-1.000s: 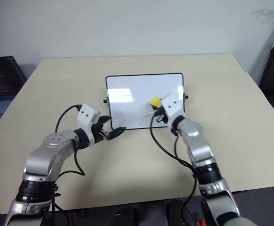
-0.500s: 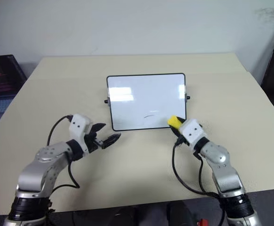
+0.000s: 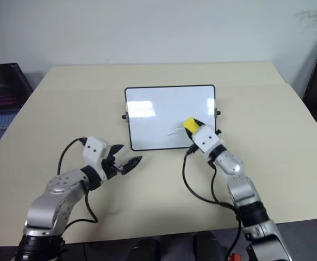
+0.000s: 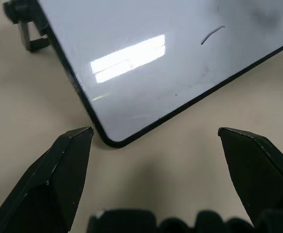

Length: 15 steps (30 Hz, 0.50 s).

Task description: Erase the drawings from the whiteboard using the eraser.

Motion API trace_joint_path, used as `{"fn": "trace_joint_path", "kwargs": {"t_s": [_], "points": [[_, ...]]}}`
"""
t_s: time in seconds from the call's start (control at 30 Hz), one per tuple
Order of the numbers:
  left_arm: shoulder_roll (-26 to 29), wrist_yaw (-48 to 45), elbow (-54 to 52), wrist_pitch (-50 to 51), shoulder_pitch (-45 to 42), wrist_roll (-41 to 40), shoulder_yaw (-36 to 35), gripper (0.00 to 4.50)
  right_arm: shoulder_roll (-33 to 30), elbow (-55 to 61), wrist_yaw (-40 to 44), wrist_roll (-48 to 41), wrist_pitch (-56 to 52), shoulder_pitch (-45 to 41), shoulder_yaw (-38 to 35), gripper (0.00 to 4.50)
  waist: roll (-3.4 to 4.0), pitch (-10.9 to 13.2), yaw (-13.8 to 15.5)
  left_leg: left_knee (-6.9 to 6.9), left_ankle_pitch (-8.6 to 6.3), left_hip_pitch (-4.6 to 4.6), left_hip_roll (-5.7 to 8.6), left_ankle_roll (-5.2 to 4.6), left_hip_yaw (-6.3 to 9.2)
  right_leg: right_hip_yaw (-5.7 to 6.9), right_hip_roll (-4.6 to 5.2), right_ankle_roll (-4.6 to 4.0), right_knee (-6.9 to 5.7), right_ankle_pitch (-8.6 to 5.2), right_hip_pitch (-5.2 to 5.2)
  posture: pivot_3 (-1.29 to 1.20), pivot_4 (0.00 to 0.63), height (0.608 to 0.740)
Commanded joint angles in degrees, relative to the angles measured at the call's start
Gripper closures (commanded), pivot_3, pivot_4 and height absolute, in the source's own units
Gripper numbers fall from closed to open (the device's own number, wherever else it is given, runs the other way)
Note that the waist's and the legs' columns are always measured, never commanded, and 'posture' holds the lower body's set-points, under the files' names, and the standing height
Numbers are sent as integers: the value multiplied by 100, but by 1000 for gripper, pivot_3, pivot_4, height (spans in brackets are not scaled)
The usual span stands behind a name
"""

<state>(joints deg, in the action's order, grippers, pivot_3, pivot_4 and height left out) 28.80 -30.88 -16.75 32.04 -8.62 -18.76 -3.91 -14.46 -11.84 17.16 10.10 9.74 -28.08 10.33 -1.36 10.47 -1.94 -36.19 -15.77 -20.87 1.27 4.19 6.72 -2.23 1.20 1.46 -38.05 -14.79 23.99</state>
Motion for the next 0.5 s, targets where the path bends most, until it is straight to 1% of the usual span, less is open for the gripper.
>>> {"fn": "trace_joint_path", "kwargs": {"t_s": [0.03,0.13,0.27,0.4,0.5], "points": [[78,-143,-223,-176,-188,18,71,0,20,-611,-209,30,464,-388,-122,3182,0,0,5,0,0,0,0,0,-1,0,0,0,-1,0,0,0,150,740],[183,-347,-90,-139,-399,-50,69,0,56,-1432,-459,-23,740,-848,-251,3182,0,0,3,3,0,-2,0,0,-9,-1,0,-1,-2,1,4,0,150,740],[438,-882,20,-186,-537,-107,202,0,135,-2329,-845,-28,1129,-1385,-370,3182,0,0,-15,4,-1,0,0,-1,-19,-5,0,-1,-5,2,6,0,150,740],[525,-1039,238,-293,-664,-22,193,0,316,-3132,-1084,-44,1410,-1709,-417,3182,0,0,-53,5,-6,2,0,-10,-25,-8,-2,-2,-7,2,7,0,150,740],[549,-1079,346,-363,-710,8,166,0,480,-3641,-1161,33,1625,-1794,-342,3182,-5,-4,-115,3,-10,7,-1,-17,-28,-11,-2,-3,-13,3,5,0,150,740]]}}
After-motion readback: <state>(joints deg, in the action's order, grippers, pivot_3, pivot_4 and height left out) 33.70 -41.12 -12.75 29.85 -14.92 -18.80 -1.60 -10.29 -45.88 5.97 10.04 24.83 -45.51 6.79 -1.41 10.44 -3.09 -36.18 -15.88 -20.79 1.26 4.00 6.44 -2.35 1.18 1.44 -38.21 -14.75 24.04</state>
